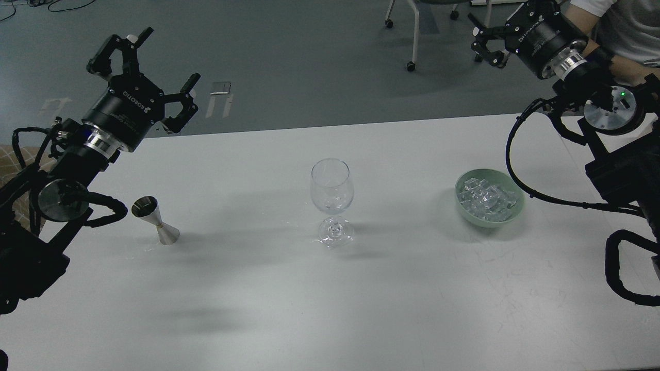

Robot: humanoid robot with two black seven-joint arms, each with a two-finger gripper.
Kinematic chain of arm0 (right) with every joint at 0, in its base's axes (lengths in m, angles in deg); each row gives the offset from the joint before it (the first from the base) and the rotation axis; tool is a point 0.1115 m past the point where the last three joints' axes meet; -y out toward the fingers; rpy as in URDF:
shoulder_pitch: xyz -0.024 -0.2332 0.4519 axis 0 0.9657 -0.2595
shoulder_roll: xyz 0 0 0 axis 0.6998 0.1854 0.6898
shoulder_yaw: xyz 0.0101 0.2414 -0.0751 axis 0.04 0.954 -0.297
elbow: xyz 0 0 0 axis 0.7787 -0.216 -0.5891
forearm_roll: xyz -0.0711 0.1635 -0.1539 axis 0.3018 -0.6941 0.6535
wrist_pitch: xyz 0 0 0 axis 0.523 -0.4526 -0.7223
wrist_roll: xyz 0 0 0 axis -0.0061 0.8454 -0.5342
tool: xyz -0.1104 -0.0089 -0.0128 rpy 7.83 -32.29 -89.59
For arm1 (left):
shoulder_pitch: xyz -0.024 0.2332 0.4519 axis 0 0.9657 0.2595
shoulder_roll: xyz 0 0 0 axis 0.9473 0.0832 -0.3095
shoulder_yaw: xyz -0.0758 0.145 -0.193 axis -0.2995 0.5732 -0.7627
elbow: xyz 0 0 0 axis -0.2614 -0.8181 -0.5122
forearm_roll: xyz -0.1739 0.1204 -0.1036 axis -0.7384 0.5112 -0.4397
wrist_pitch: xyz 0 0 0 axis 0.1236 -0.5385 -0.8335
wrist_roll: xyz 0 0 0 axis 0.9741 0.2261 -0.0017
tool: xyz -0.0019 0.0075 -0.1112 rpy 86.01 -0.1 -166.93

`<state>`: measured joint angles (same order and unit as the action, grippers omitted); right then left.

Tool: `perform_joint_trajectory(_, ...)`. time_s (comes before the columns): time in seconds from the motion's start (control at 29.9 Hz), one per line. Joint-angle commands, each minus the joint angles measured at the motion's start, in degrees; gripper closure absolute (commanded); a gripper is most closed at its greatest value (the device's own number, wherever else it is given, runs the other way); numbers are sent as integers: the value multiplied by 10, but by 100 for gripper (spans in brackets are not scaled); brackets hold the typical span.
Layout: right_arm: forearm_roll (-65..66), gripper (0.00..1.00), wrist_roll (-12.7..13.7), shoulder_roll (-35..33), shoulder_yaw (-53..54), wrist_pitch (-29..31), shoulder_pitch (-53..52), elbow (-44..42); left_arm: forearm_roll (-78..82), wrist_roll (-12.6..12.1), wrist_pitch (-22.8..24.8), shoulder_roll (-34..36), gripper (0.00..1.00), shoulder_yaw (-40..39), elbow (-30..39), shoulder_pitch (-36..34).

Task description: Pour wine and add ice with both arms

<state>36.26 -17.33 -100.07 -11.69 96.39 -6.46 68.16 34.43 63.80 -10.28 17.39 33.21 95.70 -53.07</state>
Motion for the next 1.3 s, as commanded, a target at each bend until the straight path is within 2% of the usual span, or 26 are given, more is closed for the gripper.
perform_joint_trajectory(0.0, 0, 1, 0, 0, 0, 0, 1, 1, 2, -1, -8, 42, 5, 6, 50, 29)
perform_joint_trajectory(0.17, 0, 1, 0, -7, 2, -2, 7, 21, 3, 1, -11, 102, 5, -1, 117, 80)
perform_joint_trajectory(0.33, 0, 1, 0, -9, 2, -3, 10, 22, 29, 2, -11, 142, 5, 1, 133, 108)
perform_joint_trajectory(0.57, 0, 1, -1, -9, 3, -3, 13, 23, 167, 7, -14, 198, 7, -3, 200, 121)
perform_joint_trajectory(0.6, 0, 1, -1, -9, 3, -3, 13, 23, 177, 11, -17, 203, 8, -4, 207, 121)
perform_joint_trajectory(0.67, 0, 1, -2, -14, 3, -3, 13, 25, 236, 39, -28, 221, 9, -4, 227, 122)
perform_joint_trajectory(0.77, 0, 1, -2, -17, 4, -3, 13, 25, 308, 69, -30, 240, 10, -4, 237, 129)
perform_joint_trajectory(0.87, 0, 1, -3, -24, 4, -2, 13, 25, 385, 87, -30, 258, 9, -4, 240, 138)
perform_joint_trajectory(1.17, -1, 1, -4, -27, 5, -2, 14, 25, 545, 108, -32, 285, 9, -3, 241, 150)
perform_joint_trajectory(1.27, -1, 0, -4, -27, 8, -2, 14, 25, 617, 116, -47, 303, 9, 7, 241, 157)
